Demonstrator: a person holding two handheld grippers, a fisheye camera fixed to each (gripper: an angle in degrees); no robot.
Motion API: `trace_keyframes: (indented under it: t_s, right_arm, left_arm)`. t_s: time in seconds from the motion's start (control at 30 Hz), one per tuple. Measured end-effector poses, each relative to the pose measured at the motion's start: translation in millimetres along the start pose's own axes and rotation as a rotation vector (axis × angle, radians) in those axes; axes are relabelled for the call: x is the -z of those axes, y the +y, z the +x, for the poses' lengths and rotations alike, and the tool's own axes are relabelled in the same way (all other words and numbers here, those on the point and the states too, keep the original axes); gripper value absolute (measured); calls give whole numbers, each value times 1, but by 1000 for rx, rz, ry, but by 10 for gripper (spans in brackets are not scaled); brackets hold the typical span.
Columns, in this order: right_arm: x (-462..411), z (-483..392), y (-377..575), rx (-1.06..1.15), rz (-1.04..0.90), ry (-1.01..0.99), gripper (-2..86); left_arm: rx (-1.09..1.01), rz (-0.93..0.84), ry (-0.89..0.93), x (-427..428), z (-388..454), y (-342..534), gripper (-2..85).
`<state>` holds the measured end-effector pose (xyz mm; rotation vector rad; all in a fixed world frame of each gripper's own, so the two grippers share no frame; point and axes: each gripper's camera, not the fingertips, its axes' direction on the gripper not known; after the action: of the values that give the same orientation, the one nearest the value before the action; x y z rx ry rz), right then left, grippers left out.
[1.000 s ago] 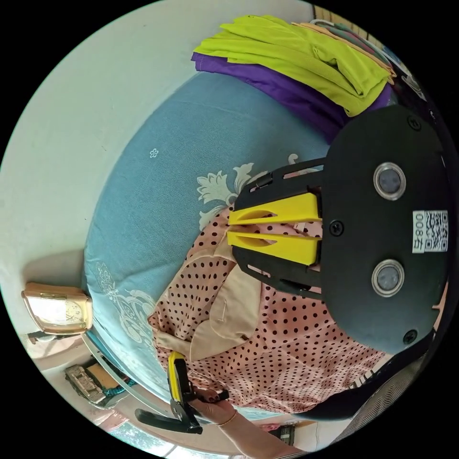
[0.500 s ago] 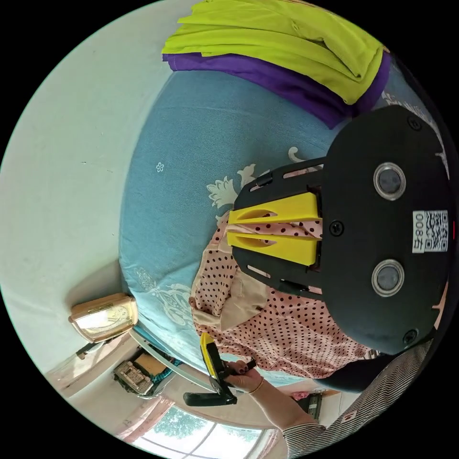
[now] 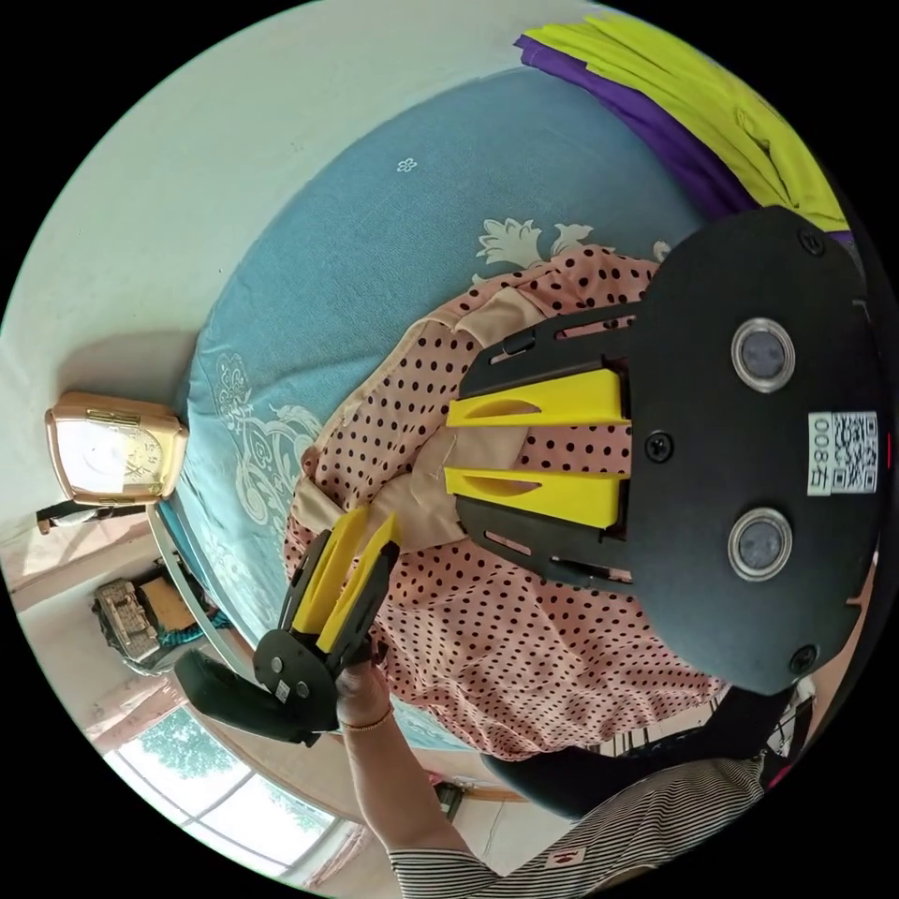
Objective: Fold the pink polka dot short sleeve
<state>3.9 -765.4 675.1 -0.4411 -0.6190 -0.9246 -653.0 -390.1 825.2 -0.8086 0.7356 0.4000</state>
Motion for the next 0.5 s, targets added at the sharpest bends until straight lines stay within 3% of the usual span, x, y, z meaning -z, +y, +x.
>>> trace_keyframes:
  t_s: [0.5]
  right_arm:
    - [-16, -20, -7, 48, -17, 112, 10]
  left_arm:
    - [18, 127, 22, 21, 6, 22, 13]
